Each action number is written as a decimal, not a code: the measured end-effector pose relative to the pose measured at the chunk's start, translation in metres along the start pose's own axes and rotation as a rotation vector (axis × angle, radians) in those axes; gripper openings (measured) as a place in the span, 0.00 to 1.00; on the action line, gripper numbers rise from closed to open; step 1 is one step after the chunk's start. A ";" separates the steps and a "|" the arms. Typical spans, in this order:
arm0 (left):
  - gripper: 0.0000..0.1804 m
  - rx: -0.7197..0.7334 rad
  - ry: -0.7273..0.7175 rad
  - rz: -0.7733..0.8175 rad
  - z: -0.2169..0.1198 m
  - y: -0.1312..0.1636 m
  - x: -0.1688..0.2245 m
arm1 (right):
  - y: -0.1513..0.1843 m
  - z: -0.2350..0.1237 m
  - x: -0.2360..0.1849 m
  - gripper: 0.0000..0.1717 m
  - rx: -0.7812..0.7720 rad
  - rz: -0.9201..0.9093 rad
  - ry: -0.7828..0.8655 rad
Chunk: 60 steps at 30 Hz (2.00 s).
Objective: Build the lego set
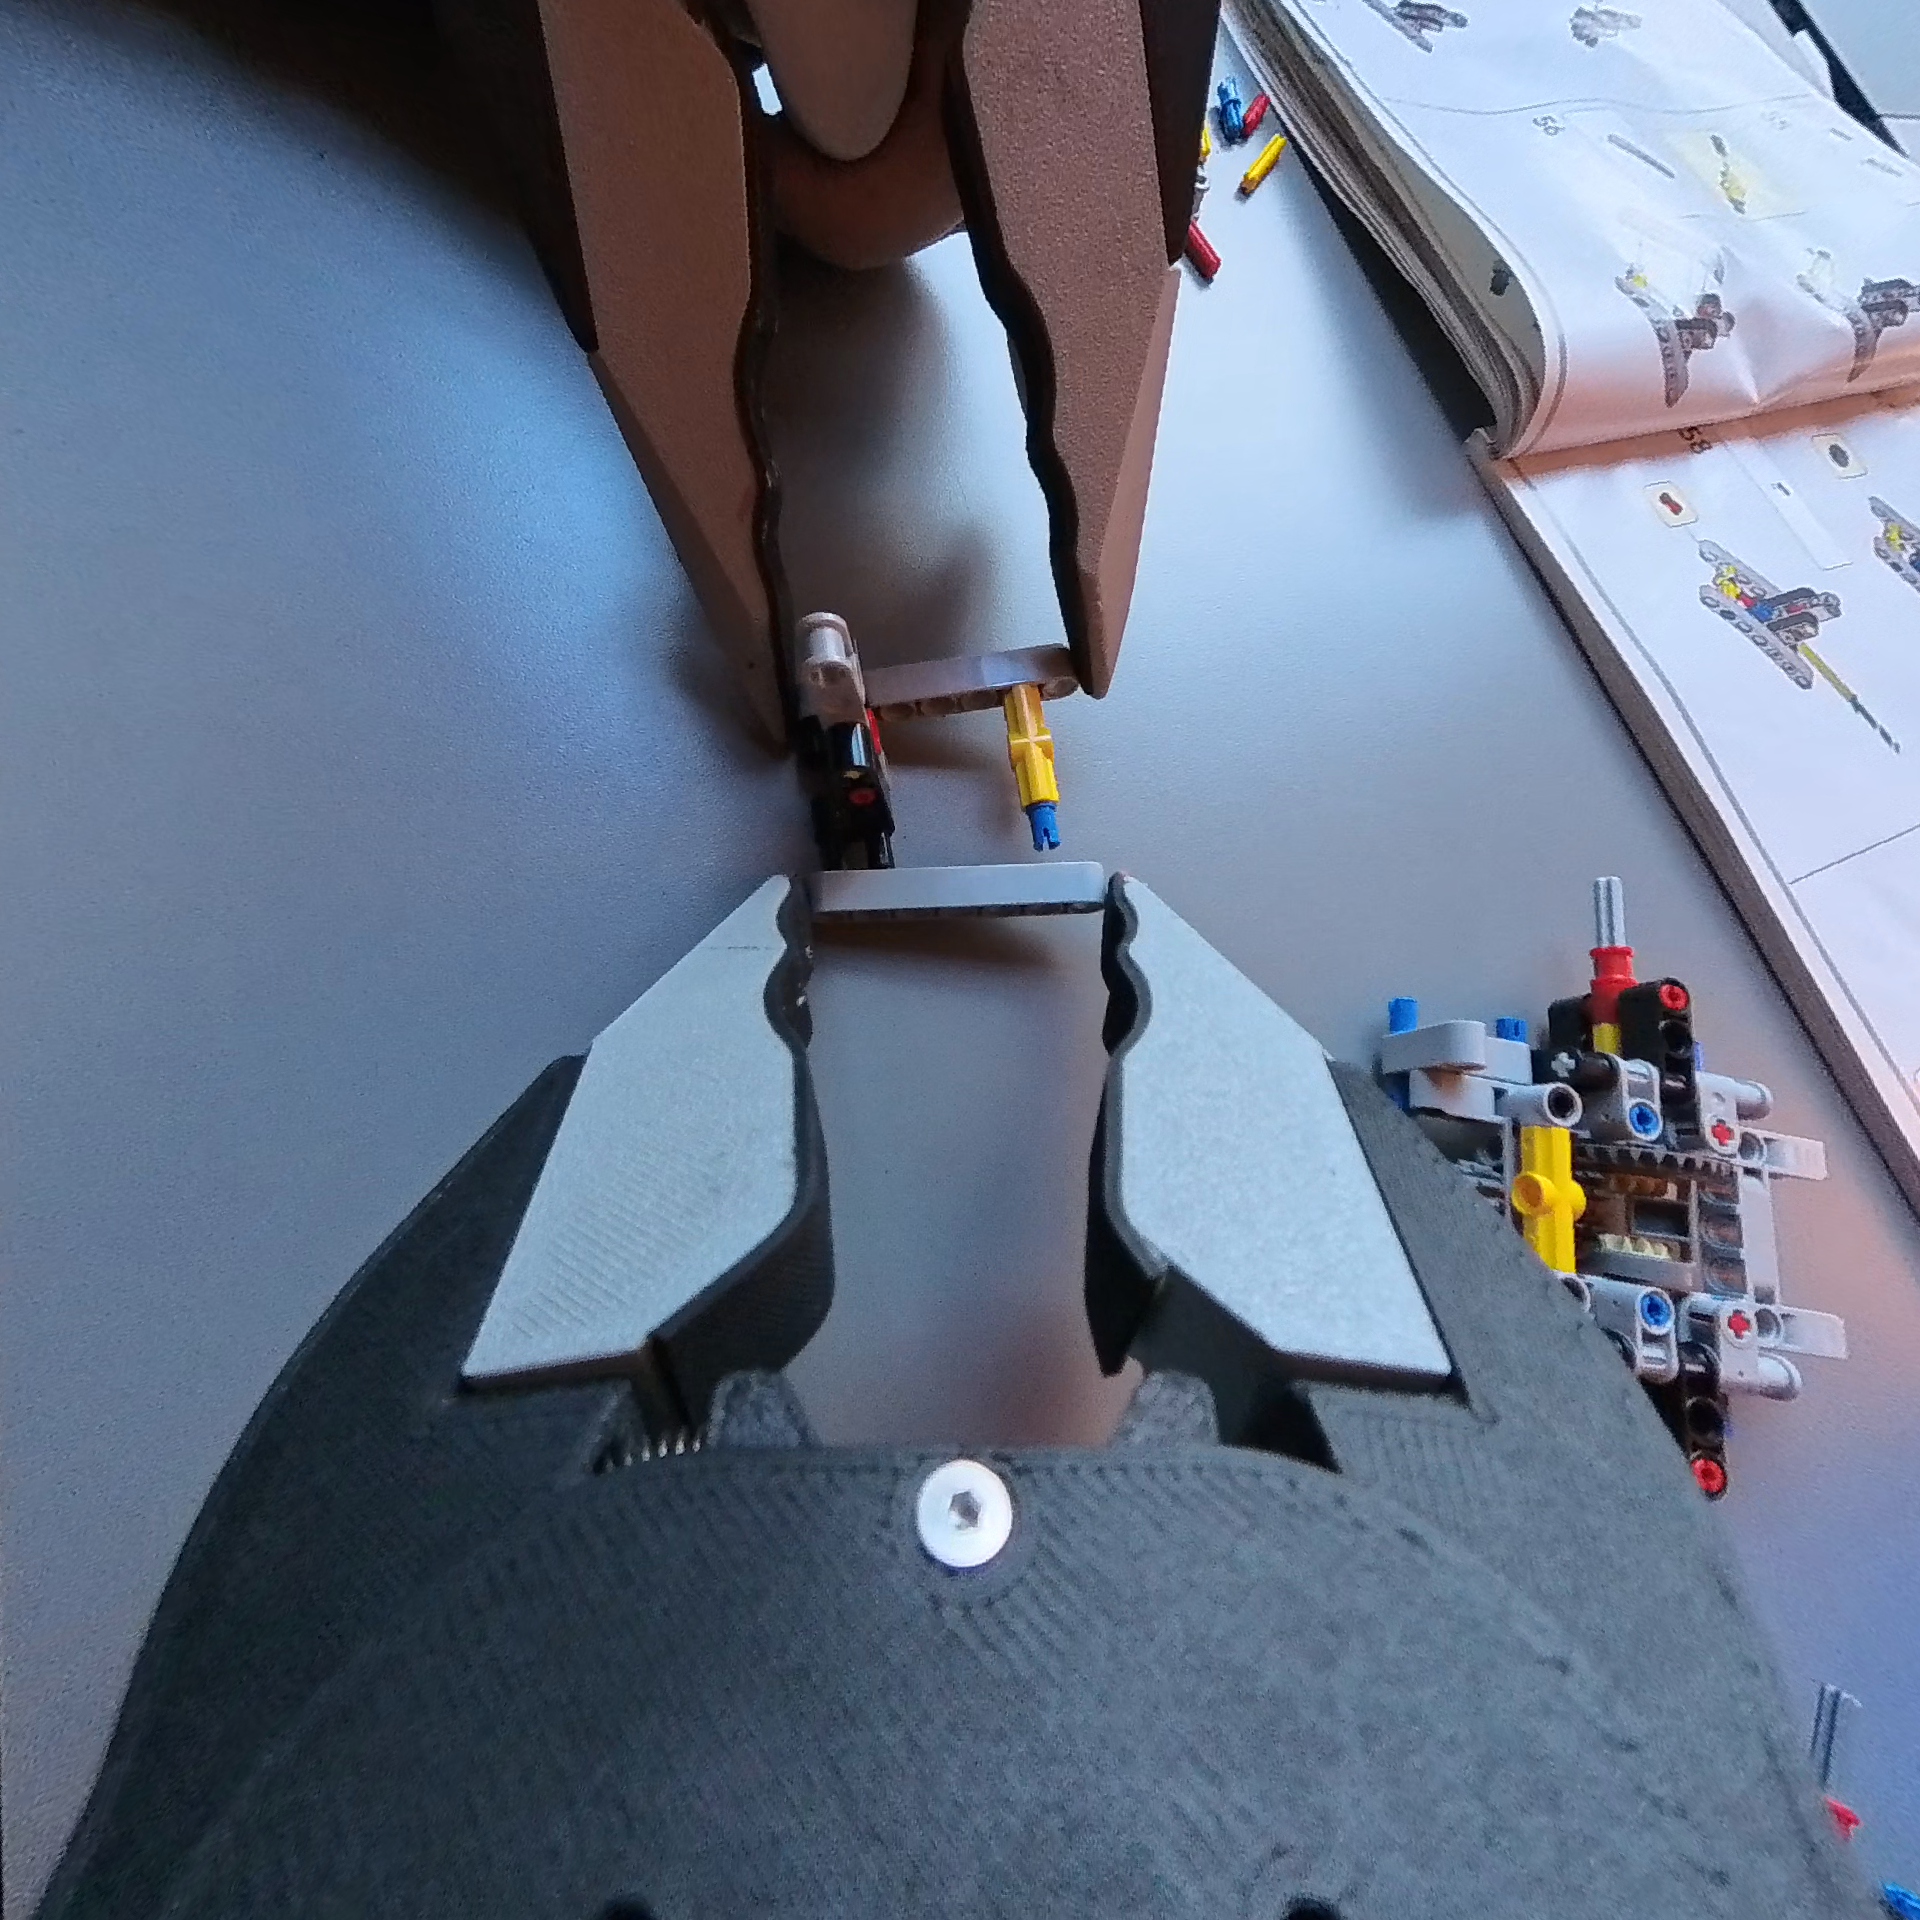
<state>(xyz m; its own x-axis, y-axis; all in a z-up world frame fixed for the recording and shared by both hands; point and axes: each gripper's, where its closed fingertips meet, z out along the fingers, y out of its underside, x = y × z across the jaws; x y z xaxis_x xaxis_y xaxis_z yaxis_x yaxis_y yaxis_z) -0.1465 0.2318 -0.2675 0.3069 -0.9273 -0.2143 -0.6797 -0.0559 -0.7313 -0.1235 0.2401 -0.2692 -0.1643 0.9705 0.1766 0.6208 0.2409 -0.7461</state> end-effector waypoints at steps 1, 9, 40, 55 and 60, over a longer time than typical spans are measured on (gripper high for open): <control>0.31 0.000 0.000 0.000 0.000 0.000 0.000 | 0.000 0.000 0.000 0.31 0.000 -0.001 0.001; 0.31 0.000 0.003 -0.003 0.000 0.000 0.000 | 0.000 0.000 0.000 0.31 -0.001 0.004 -0.003; 0.31 -0.005 0.019 -0.021 0.002 0.000 0.001 | -0.002 0.001 0.001 0.31 0.010 -0.040 0.011; 0.30 -0.035 0.070 -0.144 0.004 0.003 0.002 | -0.002 0.008 0.001 0.31 -0.025 0.080 -0.076; 0.31 -0.038 0.080 -0.171 0.006 0.002 0.002 | -0.006 0.003 0.005 0.35 0.025 0.118 -0.090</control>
<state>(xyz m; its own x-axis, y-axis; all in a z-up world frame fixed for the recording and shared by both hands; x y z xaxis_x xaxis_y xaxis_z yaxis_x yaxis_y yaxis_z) -0.1433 0.2319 -0.2737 0.3671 -0.9295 -0.0360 -0.6471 -0.2275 -0.7277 -0.1306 0.2436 -0.2656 -0.1601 0.9867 0.0290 0.6210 0.1235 -0.7741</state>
